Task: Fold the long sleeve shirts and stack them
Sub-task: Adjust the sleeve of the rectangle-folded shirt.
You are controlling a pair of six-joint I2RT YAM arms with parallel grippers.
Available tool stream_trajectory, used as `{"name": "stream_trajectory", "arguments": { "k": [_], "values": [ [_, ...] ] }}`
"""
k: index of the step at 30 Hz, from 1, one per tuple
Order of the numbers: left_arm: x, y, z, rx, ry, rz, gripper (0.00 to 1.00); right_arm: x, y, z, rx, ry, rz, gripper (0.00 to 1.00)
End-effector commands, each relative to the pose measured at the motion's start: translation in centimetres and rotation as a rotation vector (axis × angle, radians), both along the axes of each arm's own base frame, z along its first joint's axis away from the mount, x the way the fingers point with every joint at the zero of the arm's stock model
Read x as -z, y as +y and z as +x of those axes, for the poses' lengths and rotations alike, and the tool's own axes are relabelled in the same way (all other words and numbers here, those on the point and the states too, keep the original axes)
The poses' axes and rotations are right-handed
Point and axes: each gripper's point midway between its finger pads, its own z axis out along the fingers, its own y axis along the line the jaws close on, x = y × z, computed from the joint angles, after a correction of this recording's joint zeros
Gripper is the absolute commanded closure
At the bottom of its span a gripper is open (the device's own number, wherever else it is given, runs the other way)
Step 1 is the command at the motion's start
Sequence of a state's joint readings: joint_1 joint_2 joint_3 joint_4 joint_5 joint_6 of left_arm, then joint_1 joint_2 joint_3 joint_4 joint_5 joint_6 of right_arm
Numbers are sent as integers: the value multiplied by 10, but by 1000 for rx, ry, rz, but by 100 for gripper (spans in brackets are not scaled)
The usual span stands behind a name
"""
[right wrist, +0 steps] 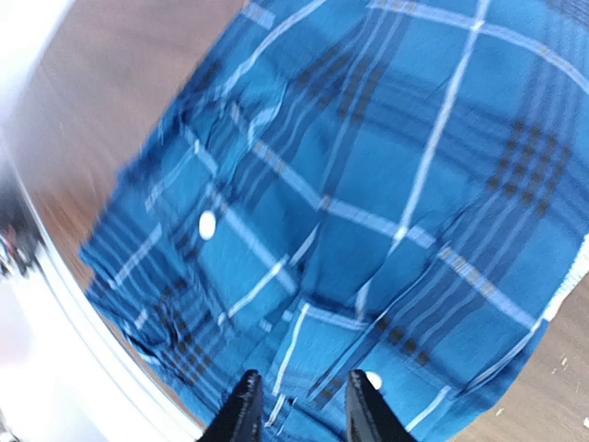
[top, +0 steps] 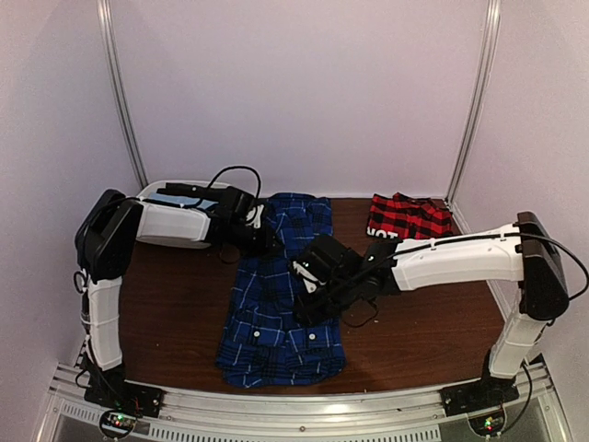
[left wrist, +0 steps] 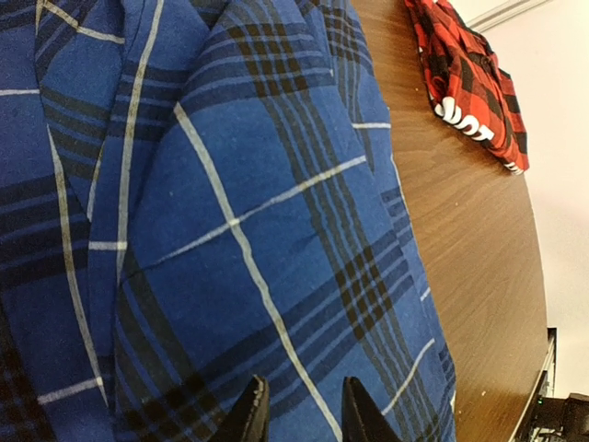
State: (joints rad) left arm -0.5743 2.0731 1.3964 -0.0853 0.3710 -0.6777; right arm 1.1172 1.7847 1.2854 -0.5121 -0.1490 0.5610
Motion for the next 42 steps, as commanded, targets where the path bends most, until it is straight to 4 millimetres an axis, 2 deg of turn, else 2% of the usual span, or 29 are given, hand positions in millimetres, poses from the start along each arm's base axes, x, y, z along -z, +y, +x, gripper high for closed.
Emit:
{"name": "stream_trajectory", "arguments": {
  "k": [1,6,10,13,18,24,28,32,35,38,42],
  "values": [
    [10,1,25,-14,-17,8,72,-9,3,15,54,21,168,70],
    [30,4,38,-27,12,42,72,17,-6,14,88,108,263,72],
    [45,18,43,-62,36,80,72,41,-16,9,118,155,260,74],
    [51,24,47,-77,44,95,72,47,-24,7,134,169,253,75],
    [48,25,49,-67,43,110,72,39,-32,9,148,157,266,75],
    [14,29,56,-73,-22,122,72,9,-36,29,172,113,340,74],
    [-6,30,57,-73,-52,115,71,-10,-33,62,193,67,382,72],
    [-15,33,51,-74,-55,116,71,-33,-16,101,194,25,487,72],
    [-19,40,45,-83,-54,122,71,-35,-9,128,207,19,523,72],
    [-24,49,37,-89,-48,124,71,-34,-13,167,241,7,565,72],
    [-30,58,24,-91,-42,121,71,-42,-20,233,278,-1,665,72]
  ]
}}
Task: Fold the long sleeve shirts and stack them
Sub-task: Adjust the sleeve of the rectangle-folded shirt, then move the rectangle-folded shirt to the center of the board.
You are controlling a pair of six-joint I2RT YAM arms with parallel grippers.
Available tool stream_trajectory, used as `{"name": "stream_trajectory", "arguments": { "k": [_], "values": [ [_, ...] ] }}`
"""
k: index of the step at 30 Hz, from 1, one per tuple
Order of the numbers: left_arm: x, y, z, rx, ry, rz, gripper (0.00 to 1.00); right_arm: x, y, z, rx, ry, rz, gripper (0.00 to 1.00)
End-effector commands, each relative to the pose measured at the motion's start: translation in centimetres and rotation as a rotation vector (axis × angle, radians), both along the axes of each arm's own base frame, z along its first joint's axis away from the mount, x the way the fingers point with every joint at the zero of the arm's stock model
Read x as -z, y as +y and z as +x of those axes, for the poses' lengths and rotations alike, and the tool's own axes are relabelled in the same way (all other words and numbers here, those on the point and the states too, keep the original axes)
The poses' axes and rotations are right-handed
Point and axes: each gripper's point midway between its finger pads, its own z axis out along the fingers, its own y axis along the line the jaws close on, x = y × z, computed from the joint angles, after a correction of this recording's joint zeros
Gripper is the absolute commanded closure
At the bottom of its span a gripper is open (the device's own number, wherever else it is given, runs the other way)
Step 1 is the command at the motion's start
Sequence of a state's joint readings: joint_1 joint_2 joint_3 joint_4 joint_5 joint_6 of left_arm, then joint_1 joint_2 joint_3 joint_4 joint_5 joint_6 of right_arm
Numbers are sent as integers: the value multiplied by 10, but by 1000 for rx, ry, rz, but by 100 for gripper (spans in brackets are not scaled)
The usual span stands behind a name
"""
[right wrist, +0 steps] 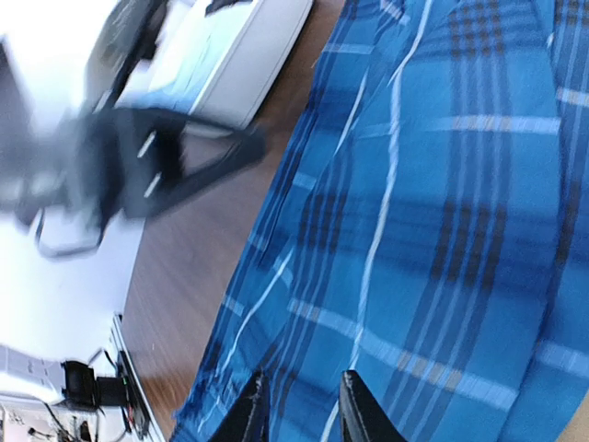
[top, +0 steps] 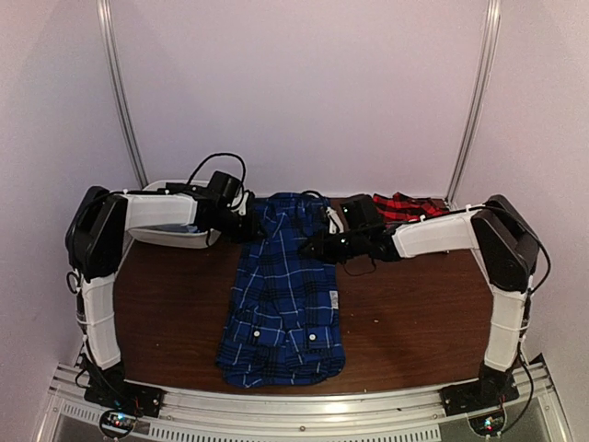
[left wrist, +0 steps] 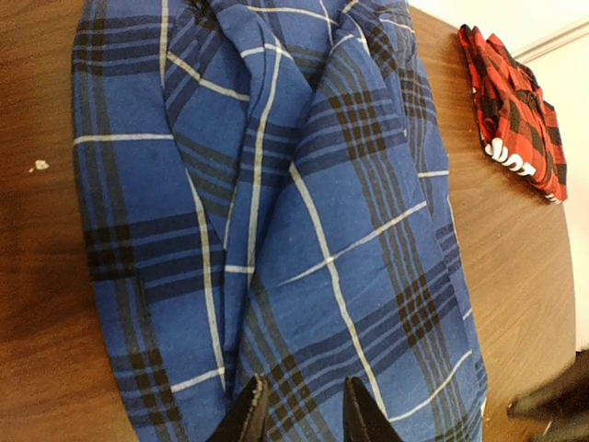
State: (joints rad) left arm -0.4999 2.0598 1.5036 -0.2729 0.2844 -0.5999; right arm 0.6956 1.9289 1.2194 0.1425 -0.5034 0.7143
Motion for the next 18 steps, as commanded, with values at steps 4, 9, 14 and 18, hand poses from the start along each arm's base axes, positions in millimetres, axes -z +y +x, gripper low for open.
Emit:
{"name": "stream_trajectory", "arguments": {
  "k": [4,9,14,18],
  "values": [
    [-23,15,-21,10,-13,-18,71,-17,-8,120,54,-58,166,72],
    [-29,18,-31,20,-7,-24,71,6,-9,177,105,-34,201,73],
    [-36,18,-37,31,0,-33,71,42,-14,221,191,15,220,75],
    [-41,21,-46,43,8,-38,71,65,-23,247,275,58,233,77]
  ]
}}
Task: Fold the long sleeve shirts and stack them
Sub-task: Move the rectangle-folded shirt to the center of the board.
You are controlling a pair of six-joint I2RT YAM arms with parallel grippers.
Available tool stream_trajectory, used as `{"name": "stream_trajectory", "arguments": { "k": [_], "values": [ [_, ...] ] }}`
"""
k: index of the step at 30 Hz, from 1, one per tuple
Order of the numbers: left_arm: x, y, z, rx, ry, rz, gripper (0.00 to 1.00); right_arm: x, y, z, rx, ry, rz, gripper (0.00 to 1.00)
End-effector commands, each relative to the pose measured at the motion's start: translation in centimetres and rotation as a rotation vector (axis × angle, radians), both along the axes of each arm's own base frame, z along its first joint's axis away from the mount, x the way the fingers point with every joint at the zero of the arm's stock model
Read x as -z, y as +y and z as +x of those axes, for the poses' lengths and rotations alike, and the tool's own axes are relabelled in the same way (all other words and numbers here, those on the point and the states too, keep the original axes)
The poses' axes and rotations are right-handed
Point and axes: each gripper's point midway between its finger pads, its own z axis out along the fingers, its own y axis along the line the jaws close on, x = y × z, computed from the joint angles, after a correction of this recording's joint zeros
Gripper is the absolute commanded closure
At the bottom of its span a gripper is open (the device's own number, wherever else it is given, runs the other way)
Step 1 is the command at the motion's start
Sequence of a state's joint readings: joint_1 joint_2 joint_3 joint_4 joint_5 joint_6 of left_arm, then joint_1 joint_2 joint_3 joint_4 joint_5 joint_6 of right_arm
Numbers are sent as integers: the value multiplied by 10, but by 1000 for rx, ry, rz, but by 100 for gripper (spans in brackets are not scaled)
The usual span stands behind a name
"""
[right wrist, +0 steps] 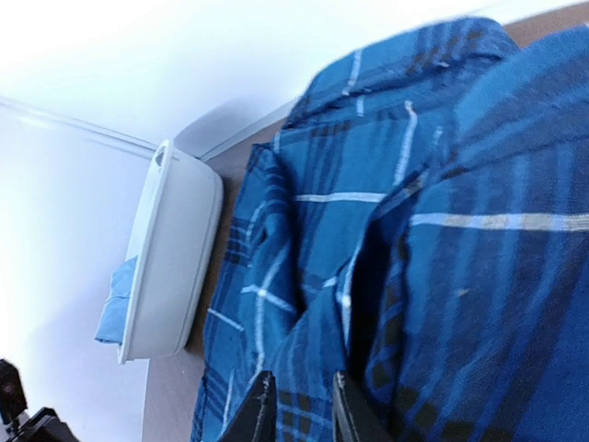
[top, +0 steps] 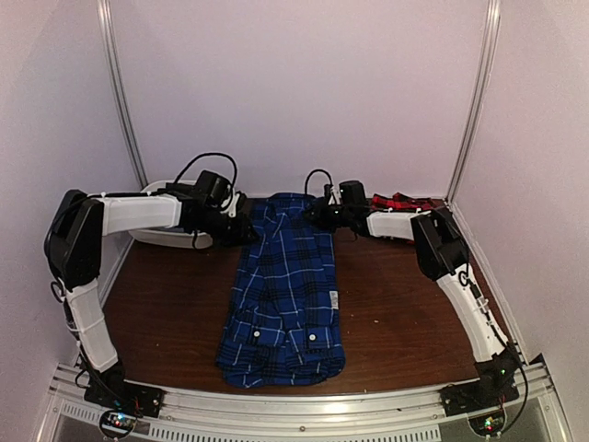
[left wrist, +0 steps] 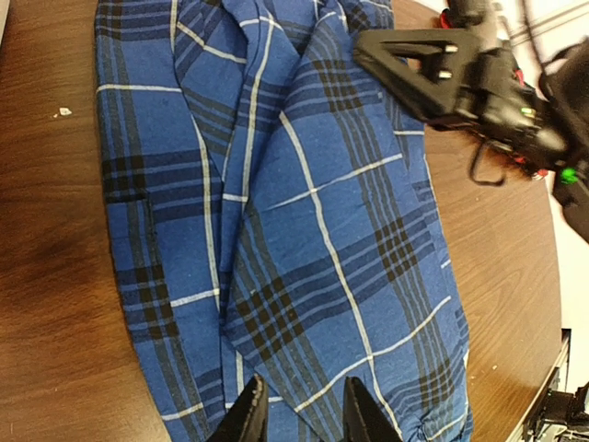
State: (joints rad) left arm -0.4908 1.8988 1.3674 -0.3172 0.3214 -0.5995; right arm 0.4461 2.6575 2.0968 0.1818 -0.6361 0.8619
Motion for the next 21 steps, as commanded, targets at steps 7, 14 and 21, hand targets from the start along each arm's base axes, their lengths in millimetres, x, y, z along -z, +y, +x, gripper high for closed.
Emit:
{"name": "stream_trajectory", "arguments": {
  "k": [7,14,21],
  "values": [
    [-19,16,-36,20,7,-21,70,41,-39,49,226,120,42,79],
    [10,43,-83,-13,92,18,70,49,-53,64,240,130,81,79],
    [41,57,-134,-21,189,46,68,19,-58,72,217,72,106,67]
  ]
}}
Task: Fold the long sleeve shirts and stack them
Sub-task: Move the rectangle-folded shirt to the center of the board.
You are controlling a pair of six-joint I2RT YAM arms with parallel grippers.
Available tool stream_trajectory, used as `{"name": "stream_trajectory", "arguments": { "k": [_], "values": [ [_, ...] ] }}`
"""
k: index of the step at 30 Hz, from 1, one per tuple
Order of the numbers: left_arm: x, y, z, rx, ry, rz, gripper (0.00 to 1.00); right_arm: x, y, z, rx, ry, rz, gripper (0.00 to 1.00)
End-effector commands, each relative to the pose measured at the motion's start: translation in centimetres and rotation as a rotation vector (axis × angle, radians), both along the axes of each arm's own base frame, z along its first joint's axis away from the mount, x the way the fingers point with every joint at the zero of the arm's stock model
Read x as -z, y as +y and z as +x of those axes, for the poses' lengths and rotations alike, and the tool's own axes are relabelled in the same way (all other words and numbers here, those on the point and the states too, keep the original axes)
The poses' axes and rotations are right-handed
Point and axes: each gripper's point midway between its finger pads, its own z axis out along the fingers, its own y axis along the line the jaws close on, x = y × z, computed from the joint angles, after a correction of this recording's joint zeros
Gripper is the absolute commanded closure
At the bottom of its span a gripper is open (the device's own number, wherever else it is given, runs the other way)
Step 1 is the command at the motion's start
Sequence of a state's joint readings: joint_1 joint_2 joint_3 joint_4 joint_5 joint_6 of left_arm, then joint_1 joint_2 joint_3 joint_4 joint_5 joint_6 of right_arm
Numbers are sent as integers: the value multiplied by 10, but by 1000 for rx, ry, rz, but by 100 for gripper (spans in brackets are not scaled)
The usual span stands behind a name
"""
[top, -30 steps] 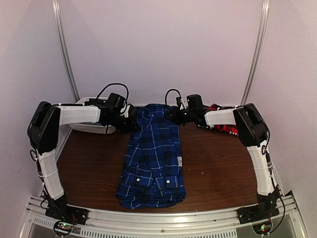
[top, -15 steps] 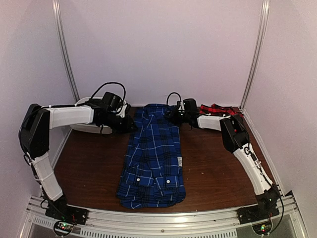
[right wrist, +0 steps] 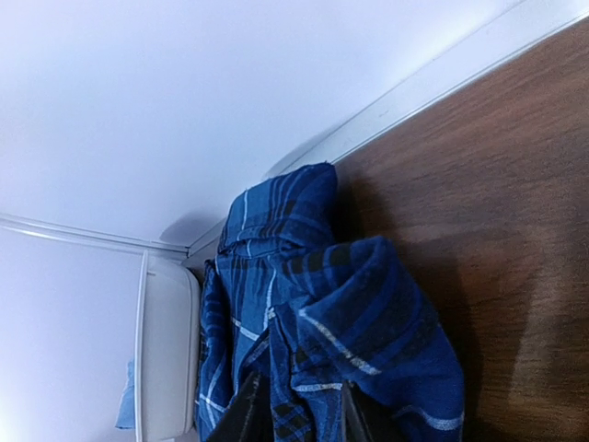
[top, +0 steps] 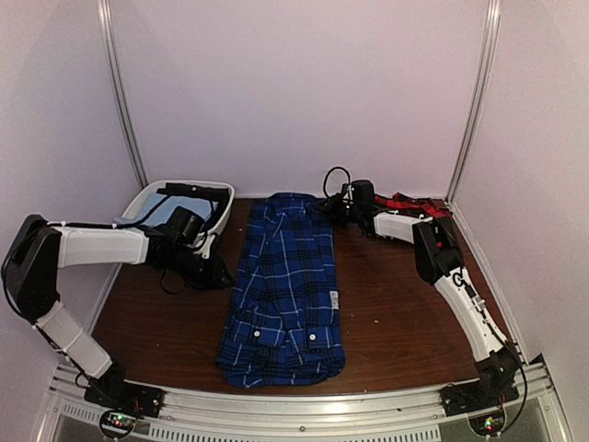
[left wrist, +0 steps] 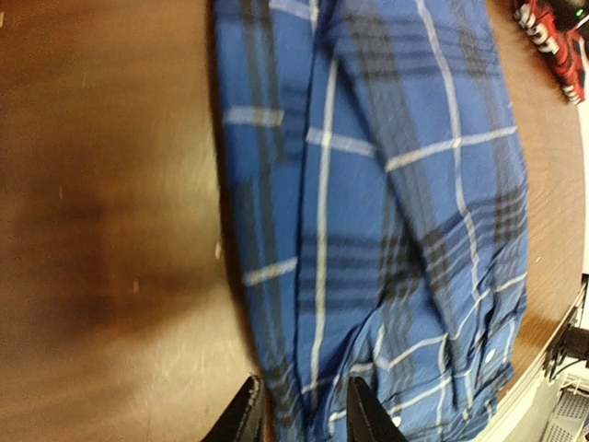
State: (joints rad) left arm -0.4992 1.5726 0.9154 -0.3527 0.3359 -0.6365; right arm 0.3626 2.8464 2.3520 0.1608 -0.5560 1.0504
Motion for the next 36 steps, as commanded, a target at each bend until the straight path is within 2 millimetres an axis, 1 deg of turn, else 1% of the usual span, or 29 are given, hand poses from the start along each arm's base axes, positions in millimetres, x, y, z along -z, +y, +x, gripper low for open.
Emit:
{"name": "stream_trajectory", "arguments": {
  "k": [1,5,8,10,13,14,15,16,19,21,24,25,26,30,32,35,36],
  "values": [
    [7,3,-25,-12,31,-1,68,-11,-8,8,1,-30,10,65],
    [16,5,-48,-16,65,5,67,-43,-4,7,-29,-74,35,60],
    [23,5,-62,-12,81,19,67,-69,1,-3,-62,-104,19,57],
    [28,6,-70,-3,94,31,67,-82,5,-14,-86,-117,-5,56],
    [32,2,-81,15,108,35,67,-99,10,-37,-125,-133,-43,56],
    [33,0,-85,20,111,36,67,-101,9,-46,-135,-132,-59,56],
    [33,-1,-88,26,113,38,67,-102,9,-56,-145,-129,-73,56],
    [34,-3,-91,30,118,39,67,-114,9,-67,-158,-148,-84,56],
    [38,-8,-100,46,132,44,68,-119,3,-103,-185,-147,-115,56],
    [39,-9,-106,51,139,46,68,-119,-4,-130,-206,-142,-139,56],
    [40,-7,-114,41,148,45,68,-114,-15,-174,-236,-121,-189,56],
    [41,-6,-116,39,149,44,68,-101,-22,-193,-247,-88,-212,56],
    [41,-5,-118,39,151,44,68,-101,-26,-208,-256,-85,-225,55],
    [35,-2,-119,32,139,43,68,-81,-38,-269,-312,-31,-284,55],
    [31,-1,-117,25,127,42,66,-75,-40,-297,-341,-13,-296,55],
    [24,1,-112,6,98,49,63,-62,-41,-335,-386,30,-314,55],
    [22,3,-110,-6,93,54,62,-63,-41,-346,-397,32,-315,55]
  ]
}}
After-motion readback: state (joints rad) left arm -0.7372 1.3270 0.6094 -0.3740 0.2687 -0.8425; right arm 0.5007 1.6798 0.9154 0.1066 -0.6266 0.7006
